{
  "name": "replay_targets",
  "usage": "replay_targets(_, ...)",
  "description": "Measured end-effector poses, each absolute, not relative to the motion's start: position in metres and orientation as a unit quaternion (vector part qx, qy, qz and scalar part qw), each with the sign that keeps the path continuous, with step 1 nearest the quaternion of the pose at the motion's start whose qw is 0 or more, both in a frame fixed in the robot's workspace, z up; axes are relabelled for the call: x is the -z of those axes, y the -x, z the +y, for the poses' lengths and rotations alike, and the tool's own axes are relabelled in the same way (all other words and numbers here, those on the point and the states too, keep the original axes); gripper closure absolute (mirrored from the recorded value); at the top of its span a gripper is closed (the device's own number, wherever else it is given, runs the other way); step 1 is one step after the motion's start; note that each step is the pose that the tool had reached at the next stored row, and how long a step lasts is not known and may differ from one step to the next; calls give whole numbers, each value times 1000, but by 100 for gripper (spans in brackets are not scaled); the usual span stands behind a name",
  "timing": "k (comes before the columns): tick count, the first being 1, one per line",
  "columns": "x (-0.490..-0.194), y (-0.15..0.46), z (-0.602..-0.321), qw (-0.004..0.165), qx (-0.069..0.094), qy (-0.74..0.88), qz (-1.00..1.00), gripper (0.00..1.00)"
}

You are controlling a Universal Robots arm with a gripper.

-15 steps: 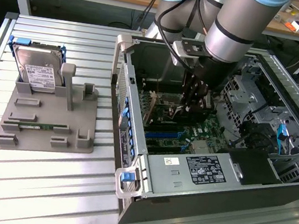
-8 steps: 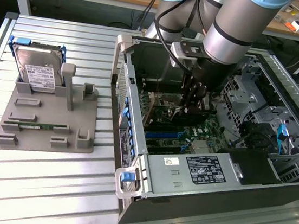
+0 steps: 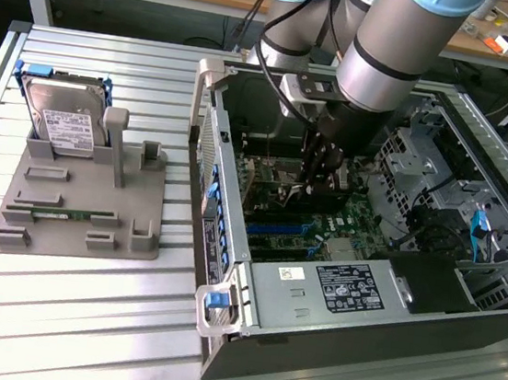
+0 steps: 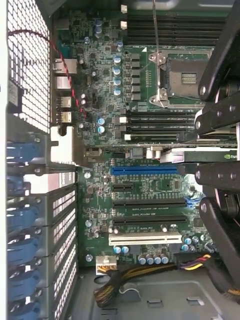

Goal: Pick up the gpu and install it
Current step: 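Insert the gpu into the slot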

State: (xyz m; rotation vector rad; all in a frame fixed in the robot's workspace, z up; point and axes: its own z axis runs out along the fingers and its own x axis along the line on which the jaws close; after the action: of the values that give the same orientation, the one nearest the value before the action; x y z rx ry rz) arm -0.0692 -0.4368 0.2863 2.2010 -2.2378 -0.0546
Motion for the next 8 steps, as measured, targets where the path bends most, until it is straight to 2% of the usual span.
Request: replay_targets(8,-278,87,-457,1,17,-701,-713,74)
